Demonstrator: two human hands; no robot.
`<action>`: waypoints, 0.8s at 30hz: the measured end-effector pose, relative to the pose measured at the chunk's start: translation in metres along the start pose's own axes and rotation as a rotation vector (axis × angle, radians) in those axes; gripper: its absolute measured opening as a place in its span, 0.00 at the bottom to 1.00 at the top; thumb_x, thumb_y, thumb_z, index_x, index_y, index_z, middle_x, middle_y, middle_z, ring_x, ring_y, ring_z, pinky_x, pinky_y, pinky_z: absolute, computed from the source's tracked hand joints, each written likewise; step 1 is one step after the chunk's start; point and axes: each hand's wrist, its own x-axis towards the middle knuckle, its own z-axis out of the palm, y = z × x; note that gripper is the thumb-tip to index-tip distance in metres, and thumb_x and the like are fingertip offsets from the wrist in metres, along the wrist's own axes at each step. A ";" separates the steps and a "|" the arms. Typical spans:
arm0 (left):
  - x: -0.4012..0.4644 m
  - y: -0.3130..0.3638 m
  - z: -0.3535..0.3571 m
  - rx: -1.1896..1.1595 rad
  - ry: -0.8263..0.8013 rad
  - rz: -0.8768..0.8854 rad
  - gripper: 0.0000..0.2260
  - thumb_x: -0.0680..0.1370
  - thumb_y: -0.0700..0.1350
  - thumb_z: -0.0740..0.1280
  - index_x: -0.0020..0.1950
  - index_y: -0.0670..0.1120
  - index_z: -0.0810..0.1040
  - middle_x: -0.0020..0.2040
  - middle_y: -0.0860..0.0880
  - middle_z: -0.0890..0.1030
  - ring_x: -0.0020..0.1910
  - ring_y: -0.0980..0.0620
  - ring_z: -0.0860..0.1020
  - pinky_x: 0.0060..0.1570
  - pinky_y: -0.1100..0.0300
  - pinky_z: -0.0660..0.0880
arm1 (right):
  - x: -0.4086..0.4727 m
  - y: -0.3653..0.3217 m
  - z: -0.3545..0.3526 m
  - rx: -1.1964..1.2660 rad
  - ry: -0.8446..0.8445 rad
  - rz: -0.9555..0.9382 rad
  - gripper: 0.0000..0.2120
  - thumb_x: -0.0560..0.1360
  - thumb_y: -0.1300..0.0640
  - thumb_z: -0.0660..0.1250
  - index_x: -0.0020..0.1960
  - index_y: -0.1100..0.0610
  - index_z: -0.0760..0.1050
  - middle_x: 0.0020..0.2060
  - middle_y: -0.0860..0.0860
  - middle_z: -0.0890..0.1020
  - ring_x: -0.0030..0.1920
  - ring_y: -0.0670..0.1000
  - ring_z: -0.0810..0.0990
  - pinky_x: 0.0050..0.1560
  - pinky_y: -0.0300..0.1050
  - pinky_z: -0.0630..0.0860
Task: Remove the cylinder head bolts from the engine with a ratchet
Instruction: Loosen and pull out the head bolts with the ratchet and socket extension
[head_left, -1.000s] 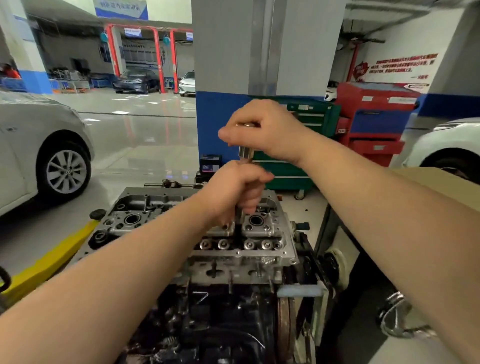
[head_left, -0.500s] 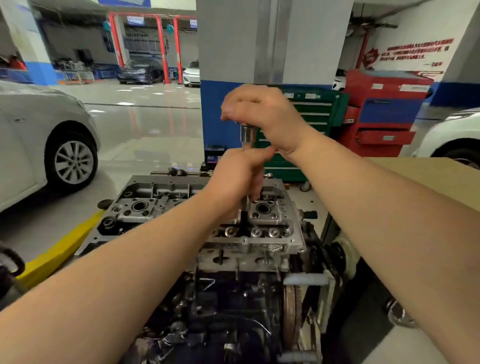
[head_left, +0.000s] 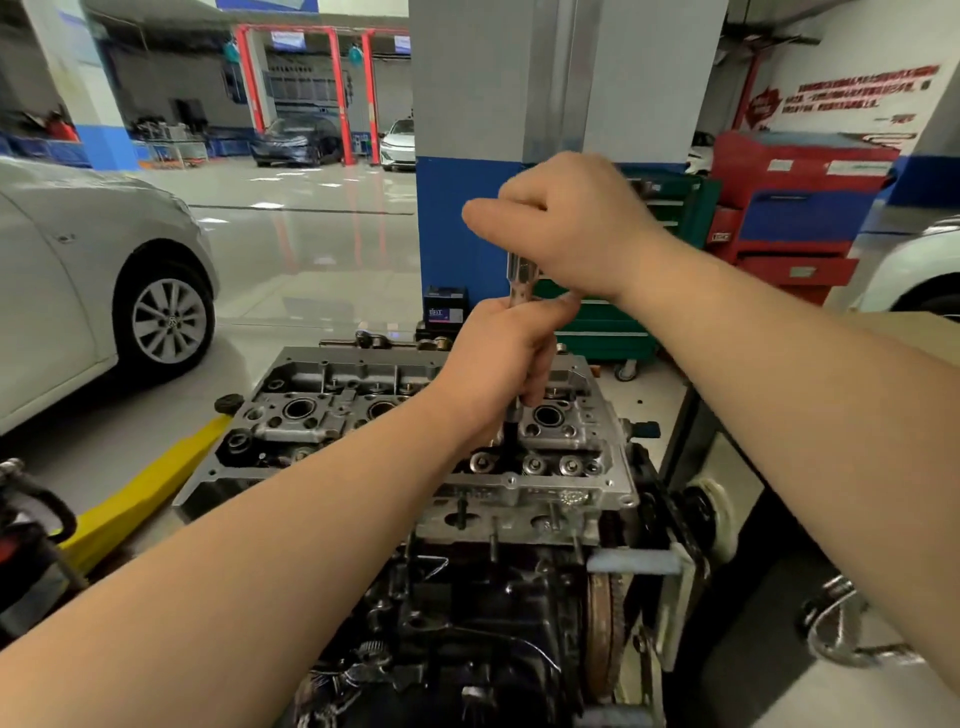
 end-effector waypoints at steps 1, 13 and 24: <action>0.000 0.000 0.000 -0.003 -0.016 -0.002 0.22 0.80 0.50 0.68 0.27 0.52 0.64 0.23 0.50 0.63 0.22 0.50 0.58 0.25 0.61 0.62 | 0.000 0.005 0.002 0.171 -0.024 -0.015 0.28 0.81 0.46 0.65 0.33 0.69 0.71 0.30 0.67 0.70 0.34 0.64 0.68 0.40 0.61 0.71; 0.001 -0.002 -0.005 0.005 -0.089 0.009 0.22 0.79 0.45 0.67 0.29 0.50 0.61 0.23 0.50 0.60 0.23 0.50 0.56 0.25 0.61 0.60 | -0.009 -0.010 -0.003 -0.320 0.102 0.002 0.28 0.80 0.41 0.57 0.27 0.56 0.62 0.23 0.52 0.64 0.27 0.54 0.63 0.31 0.47 0.59; -0.016 -0.028 -0.008 0.147 -0.091 -0.055 0.25 0.81 0.59 0.69 0.31 0.47 0.67 0.26 0.48 0.68 0.26 0.47 0.64 0.30 0.56 0.66 | -0.033 -0.001 -0.002 0.033 0.182 0.052 0.23 0.78 0.35 0.63 0.40 0.55 0.79 0.31 0.47 0.78 0.38 0.50 0.78 0.51 0.50 0.72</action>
